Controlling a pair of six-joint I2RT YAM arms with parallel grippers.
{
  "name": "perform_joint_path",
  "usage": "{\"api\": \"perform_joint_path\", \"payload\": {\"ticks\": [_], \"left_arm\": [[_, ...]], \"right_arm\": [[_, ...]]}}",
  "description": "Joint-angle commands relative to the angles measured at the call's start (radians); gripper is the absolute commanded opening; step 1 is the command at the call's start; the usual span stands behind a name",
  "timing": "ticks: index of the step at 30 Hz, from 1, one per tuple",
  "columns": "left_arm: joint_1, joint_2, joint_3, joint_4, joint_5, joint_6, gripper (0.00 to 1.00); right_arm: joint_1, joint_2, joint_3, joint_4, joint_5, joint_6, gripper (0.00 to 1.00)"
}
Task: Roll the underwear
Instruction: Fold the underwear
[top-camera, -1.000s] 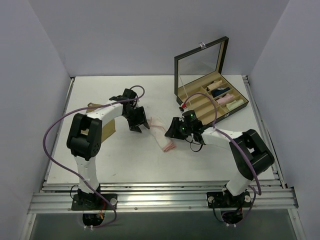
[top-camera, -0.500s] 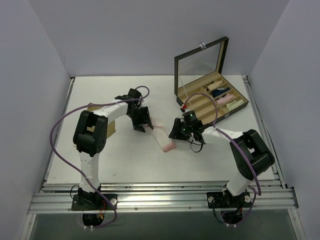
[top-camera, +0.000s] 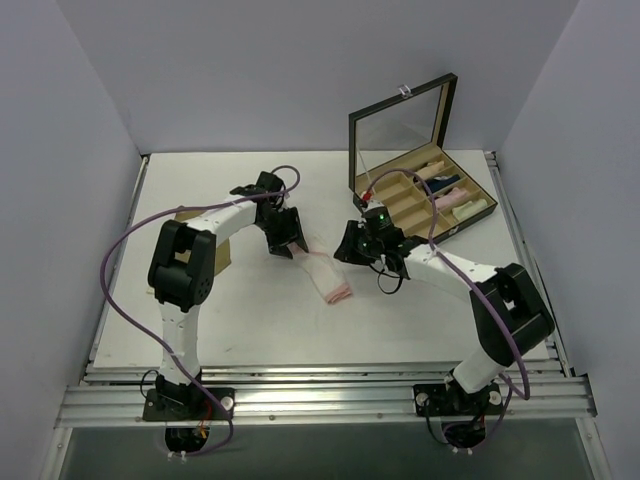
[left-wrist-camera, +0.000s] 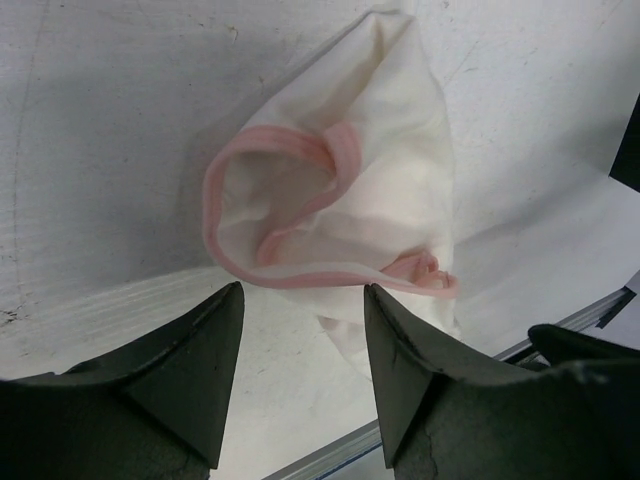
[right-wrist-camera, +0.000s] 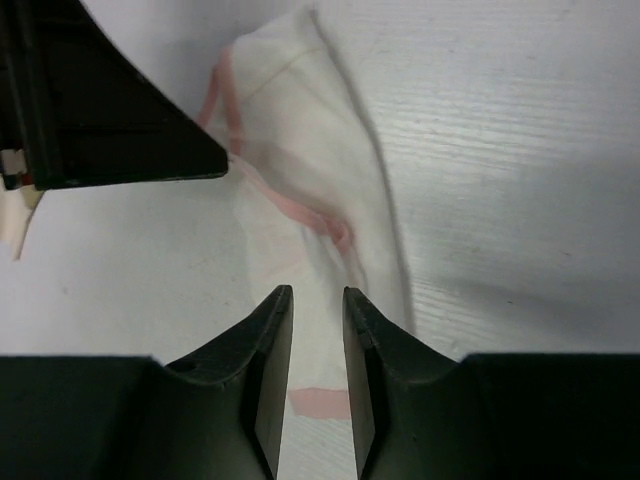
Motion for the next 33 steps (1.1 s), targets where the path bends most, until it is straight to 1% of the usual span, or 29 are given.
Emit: {"api": "perform_joint_path", "payload": {"ticks": [1, 2, 3, 5, 7, 10, 13, 16, 22, 24, 29, 31, 33], "left_arm": [[-0.006, -0.040, 0.051, 0.007, 0.025, 0.009, 0.59], [-0.007, -0.038, 0.046, 0.017, 0.033, 0.006, 0.58], [-0.007, -0.037, 0.043, 0.025, 0.042, 0.004, 0.57], [-0.010, -0.034, 0.035, 0.043, 0.050, 0.000, 0.51], [-0.010, -0.026, 0.029, 0.053, 0.044, 0.000, 0.50], [-0.010, 0.005, 0.032, 0.062, 0.030, 0.007, 0.48], [-0.010, 0.048, 0.041, 0.083, 0.022, 0.024, 0.48], [-0.007, 0.104, 0.095, 0.045, 0.007, 0.052, 0.48], [-0.003, 0.141, 0.146, 0.013, -0.011, 0.098, 0.49], [0.000, 0.135, 0.172, 0.005, -0.010, 0.107, 0.49], [0.002, 0.071, 0.219, 0.010, 0.013, 0.123, 0.56], [0.002, 0.046, 0.232, -0.006, 0.010, 0.124, 0.57], [0.002, -0.003, 0.213, -0.010, 0.001, 0.121, 0.60]], "right_arm": [[0.017, -0.004, 0.017, 0.080, -0.114, -0.008, 0.23], [0.019, 0.010, 0.014, 0.103, -0.145, 0.004, 0.22], [0.017, 0.039, 0.006, 0.156, -0.221, 0.011, 0.22], [0.011, 0.073, -0.017, 0.206, -0.274, 0.032, 0.22], [0.002, 0.127, -0.040, 0.295, -0.353, 0.053, 0.21], [-0.012, 0.188, -0.083, 0.385, -0.401, 0.083, 0.20], [-0.010, 0.229, -0.138, 0.465, -0.413, 0.109, 0.21], [-0.012, 0.254, -0.176, 0.491, -0.430, 0.107, 0.21], [-0.012, 0.240, -0.186, 0.447, -0.449, 0.081, 0.21], [-0.012, 0.198, -0.166, 0.381, -0.437, 0.071, 0.21], [-0.013, 0.107, -0.043, 0.168, -0.325, 0.020, 0.22], [-0.013, 0.098, -0.011, 0.135, -0.270, -0.008, 0.22], [-0.015, 0.114, 0.029, 0.103, -0.246, -0.031, 0.22]]}}
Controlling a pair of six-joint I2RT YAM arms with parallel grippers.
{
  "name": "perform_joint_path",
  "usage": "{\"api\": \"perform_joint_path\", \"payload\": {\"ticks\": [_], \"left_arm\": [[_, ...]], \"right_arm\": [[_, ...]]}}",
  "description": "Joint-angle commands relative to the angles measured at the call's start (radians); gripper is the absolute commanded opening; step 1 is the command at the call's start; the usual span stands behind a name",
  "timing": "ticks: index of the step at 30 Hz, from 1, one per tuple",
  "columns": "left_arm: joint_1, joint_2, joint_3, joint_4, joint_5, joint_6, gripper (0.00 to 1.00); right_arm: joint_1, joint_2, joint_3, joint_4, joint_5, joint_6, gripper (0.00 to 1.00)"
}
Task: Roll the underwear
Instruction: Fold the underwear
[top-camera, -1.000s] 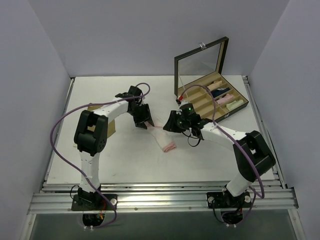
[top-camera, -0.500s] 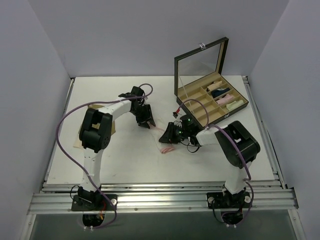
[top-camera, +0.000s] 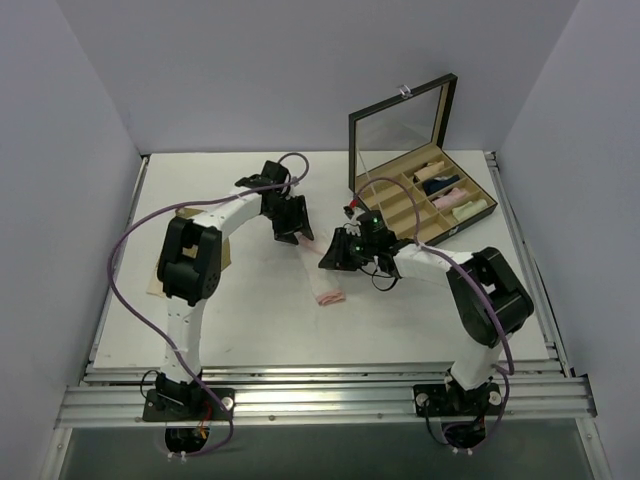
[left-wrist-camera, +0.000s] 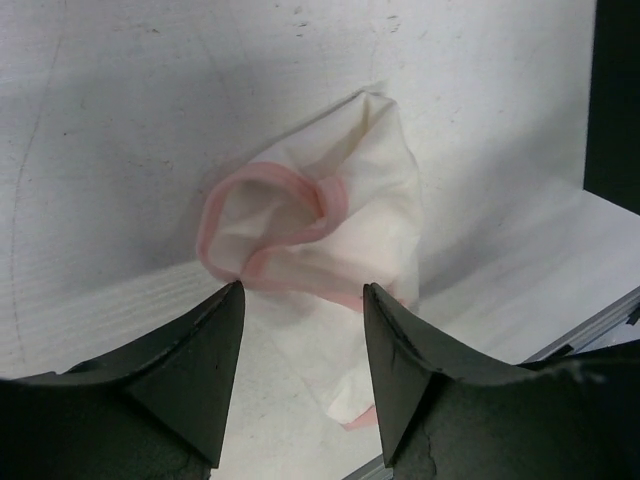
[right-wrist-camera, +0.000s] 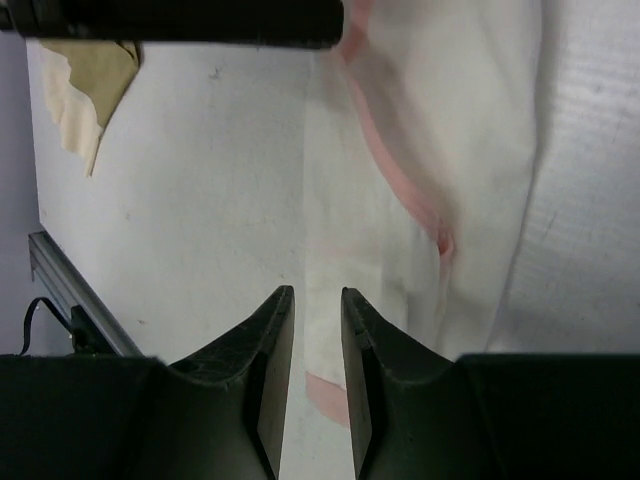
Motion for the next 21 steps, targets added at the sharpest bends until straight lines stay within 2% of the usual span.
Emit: {"api": "perform_joint_path", "payload": {"ticks": [1, 11, 17, 20, 21], "left_arm": [[0.006, -0.124, -0.001, -0.005, -0.015, 0.015, 0.60], [0.003, -0.338, -0.328, 0.033, -0.049, -0.053, 0.63], [0.000, -0.391, -0.431, 0.048, -0.053, -0.059, 0.65], [0.000, -0.405, -0.440, 0.045, -0.058, -0.054, 0.65], [0.000, -0.409, -0.443, 0.045, -0.057, -0.053, 0.65]], "right_arm": [[-0.004, -0.023, 0.084, -0.114, 0.097, -0.069, 0.22], [-0.012, 0.126, 0.149, -0.149, 0.221, -0.102, 0.22], [-0.005, 0.101, 0.172, -0.206, 0.275, -0.113, 0.22], [-0.005, 0.075, 0.163, -0.221, 0.306, -0.115, 0.18], [-0.007, 0.075, 0.163, -0.224, 0.307, -0.118, 0.12]]}}
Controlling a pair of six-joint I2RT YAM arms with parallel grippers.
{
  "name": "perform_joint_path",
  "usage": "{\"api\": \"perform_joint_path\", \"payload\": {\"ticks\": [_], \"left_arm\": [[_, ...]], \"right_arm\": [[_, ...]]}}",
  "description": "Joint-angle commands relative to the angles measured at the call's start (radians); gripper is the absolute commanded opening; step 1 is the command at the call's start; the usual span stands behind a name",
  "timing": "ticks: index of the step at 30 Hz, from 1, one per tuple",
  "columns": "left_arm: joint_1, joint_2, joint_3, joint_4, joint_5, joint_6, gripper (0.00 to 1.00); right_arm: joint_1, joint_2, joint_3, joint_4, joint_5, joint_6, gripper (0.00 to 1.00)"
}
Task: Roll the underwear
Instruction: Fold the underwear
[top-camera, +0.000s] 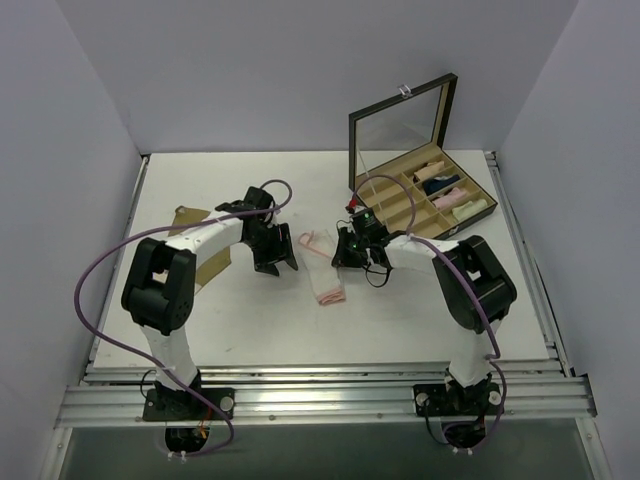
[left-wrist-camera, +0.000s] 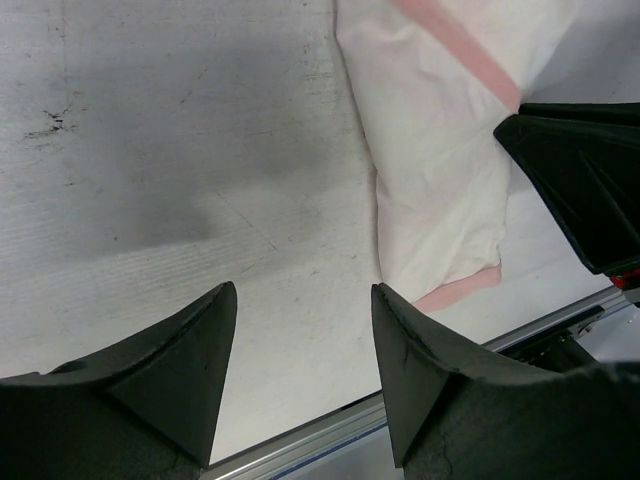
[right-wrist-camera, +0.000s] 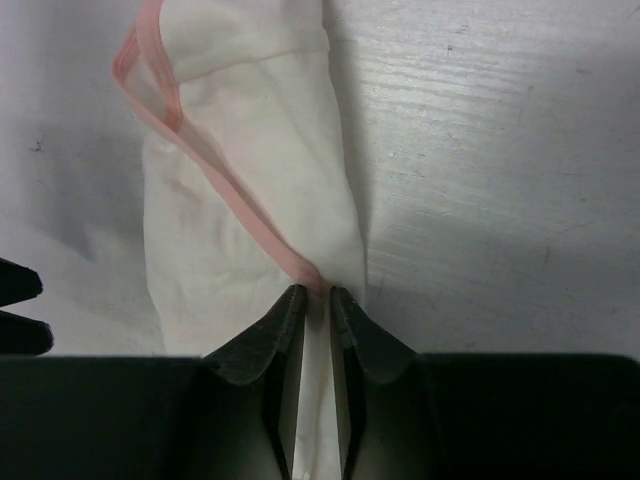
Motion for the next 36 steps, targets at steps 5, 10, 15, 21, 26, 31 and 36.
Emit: {"api": "perform_joint_path", "payload": {"ticks": [5, 10, 15, 21, 26, 31, 36], "left_arm": [[0.000, -0.083, -0.005, 0.027, 0.016, 0.004, 0.65], [0.000, -0.108, -0.051, 0.053, 0.062, -0.019, 0.66], [0.002, -0.161, -0.141, 0.098, 0.084, -0.077, 0.67], [-0.001, -0.177, -0.270, 0.248, 0.163, -0.238, 0.71], [-0.021, -0.166, -0.318, 0.368, 0.170, -0.342, 0.73], [-0.063, -0.161, -0.371, 0.444, 0.148, -0.408, 0.73], [-0.089, -0.210, -0.509, 0.515, 0.127, -0.497, 0.73]], "right_arm": [[0.003, -0.044, -0.001, -0.065, 0.072, 0.003, 0.09], [0.023, -0.122, -0.014, -0.076, 0.069, 0.024, 0.30], [0.039, -0.195, -0.044, -0.114, 0.075, 0.046, 0.36], [0.067, -0.206, -0.135, -0.087, 0.077, 0.090, 0.34], [0.107, -0.202, -0.162, -0.078, 0.115, 0.102, 0.30], [0.162, -0.214, -0.201, -0.070, 0.141, 0.183, 0.23], [0.197, -0.240, -0.267, -0.023, 0.133, 0.279, 0.19]]}}
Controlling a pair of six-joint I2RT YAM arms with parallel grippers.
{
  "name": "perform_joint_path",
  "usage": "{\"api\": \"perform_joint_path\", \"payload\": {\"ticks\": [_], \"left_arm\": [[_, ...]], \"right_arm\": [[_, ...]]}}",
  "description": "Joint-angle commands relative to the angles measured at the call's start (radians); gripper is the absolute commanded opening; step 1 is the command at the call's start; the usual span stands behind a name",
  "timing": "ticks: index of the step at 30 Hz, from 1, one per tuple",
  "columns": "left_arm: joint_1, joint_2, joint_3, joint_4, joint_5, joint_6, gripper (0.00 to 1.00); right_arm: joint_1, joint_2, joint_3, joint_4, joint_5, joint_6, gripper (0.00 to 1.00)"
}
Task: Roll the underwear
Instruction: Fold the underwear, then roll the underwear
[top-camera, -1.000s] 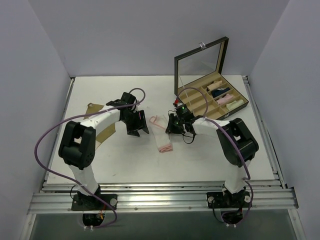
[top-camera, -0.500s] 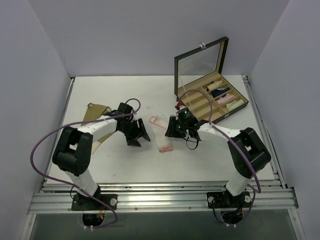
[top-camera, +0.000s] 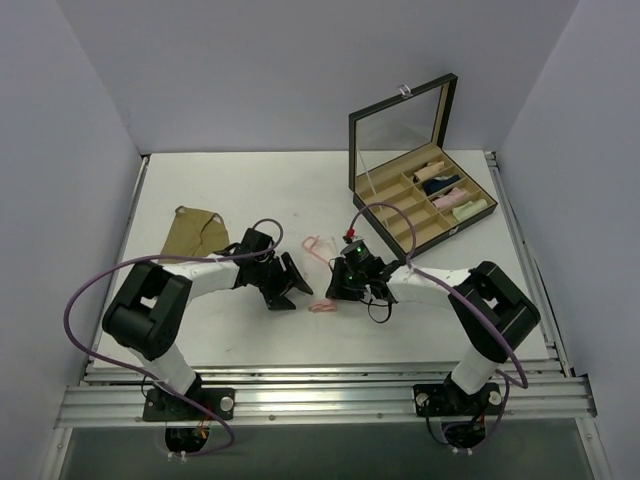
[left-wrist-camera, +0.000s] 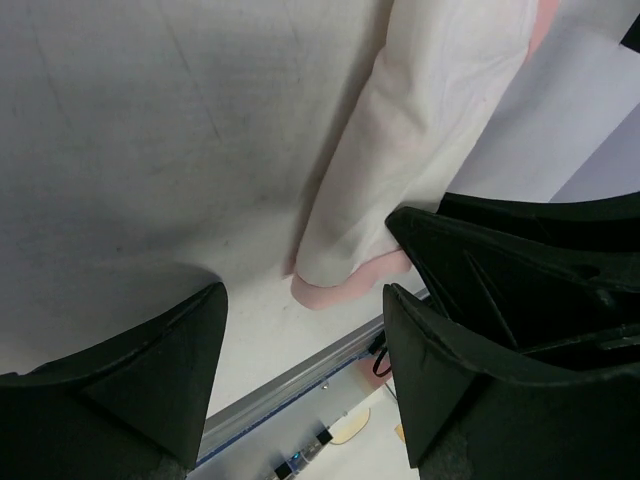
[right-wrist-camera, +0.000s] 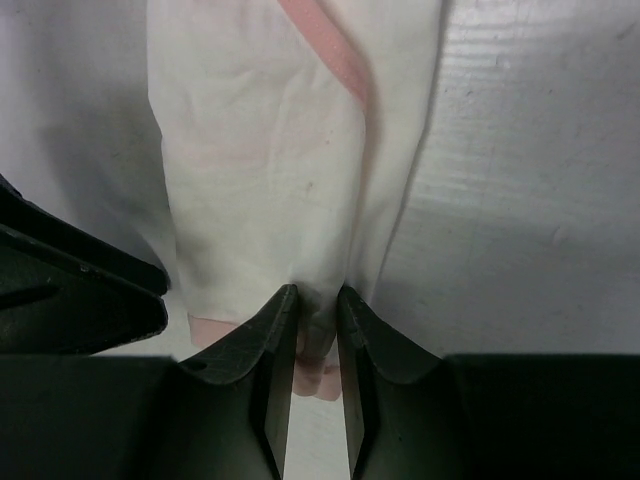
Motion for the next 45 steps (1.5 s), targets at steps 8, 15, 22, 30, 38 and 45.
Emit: {"api": "perform_joint_path", "payload": {"ticks": [8, 15, 22, 30, 38, 45], "left_arm": [[-0.018, -0.072, -0.159, 0.107, -0.077, -0.085, 0.72], [-0.025, -0.041, -0.225, 0.191, -0.067, -0.132, 0.68], [-0.056, -0.048, -0.268, 0.208, -0.085, -0.166, 0.59], [-0.058, -0.015, -0.248, 0.154, -0.114, -0.143, 0.34], [-0.056, -0.037, -0.066, -0.022, -0.105, -0.037, 0.03], [-0.038, -0.018, 0.076, -0.272, -0.044, 0.072, 0.02]], "right_arm": [[0.048, -0.099, -0.107, 0.082, 0.050, 0.188, 0.19], [0.062, -0.096, -0.134, 0.126, 0.056, 0.232, 0.19], [0.084, -0.100, -0.154, 0.157, 0.075, 0.280, 0.19], [0.111, -0.131, -0.144, 0.139, 0.086, 0.248, 0.22], [0.174, -0.290, -0.062, -0.098, 0.213, -0.010, 0.35], [0.301, -0.300, 0.007, -0.112, 0.268, -0.277, 0.52]]}}
